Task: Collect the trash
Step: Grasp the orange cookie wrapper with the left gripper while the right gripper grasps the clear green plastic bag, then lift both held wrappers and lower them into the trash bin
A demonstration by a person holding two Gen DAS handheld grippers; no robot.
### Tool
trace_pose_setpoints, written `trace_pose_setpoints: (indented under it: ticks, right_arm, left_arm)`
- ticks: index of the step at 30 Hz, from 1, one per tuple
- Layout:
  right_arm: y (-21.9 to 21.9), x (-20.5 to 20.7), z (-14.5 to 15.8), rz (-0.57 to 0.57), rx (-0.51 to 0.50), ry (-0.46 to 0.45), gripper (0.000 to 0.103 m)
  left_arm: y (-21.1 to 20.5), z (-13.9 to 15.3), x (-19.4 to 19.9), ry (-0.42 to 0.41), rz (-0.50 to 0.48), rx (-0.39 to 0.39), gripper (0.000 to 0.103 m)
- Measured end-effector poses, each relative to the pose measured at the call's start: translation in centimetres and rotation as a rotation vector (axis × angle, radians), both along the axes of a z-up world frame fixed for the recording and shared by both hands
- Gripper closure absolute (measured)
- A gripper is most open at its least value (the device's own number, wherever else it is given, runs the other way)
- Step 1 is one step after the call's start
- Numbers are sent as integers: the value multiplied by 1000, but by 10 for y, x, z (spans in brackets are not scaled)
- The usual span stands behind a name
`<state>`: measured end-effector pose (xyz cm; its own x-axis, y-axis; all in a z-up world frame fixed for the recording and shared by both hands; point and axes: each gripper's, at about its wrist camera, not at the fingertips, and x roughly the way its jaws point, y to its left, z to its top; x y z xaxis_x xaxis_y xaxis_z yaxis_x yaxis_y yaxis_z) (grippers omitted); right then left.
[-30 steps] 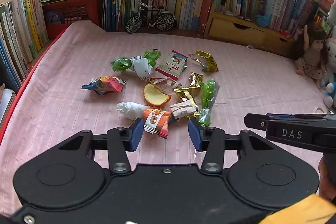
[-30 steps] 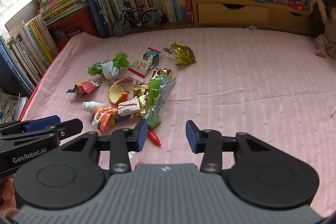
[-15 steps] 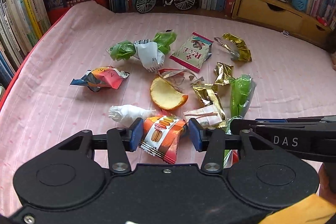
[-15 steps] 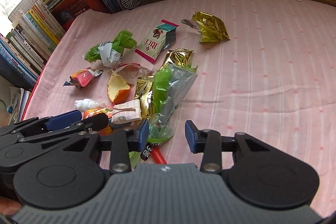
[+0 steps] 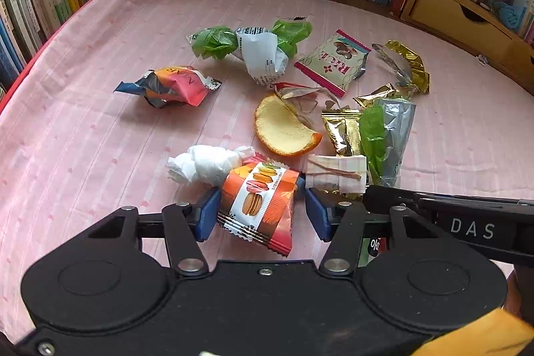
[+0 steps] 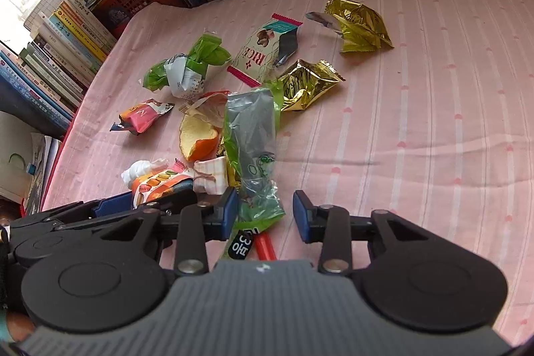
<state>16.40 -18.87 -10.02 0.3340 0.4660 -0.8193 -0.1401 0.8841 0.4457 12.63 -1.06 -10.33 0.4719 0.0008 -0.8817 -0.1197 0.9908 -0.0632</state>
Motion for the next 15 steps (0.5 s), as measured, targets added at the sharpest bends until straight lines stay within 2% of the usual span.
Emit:
trace_pose_setpoints:
  ticks: [1,5,11,15]
  right_arm:
    - [1,0,0,7,3,2,67]
    - [2,-3,4,5,0,-13,68]
    - [-4,-12,17,-9,-12,-45,69]
    - [-12,-21,24,-30,-19,-58,69]
  left_arm:
    - [0,0,-1,-2,1,-11,56]
    - [-2,6,-4,-28,-3,-14,58]
    - [-6,21,-8,-69,-30,-15,52]
    - [-10,17,-4,-59,-47,15,47]
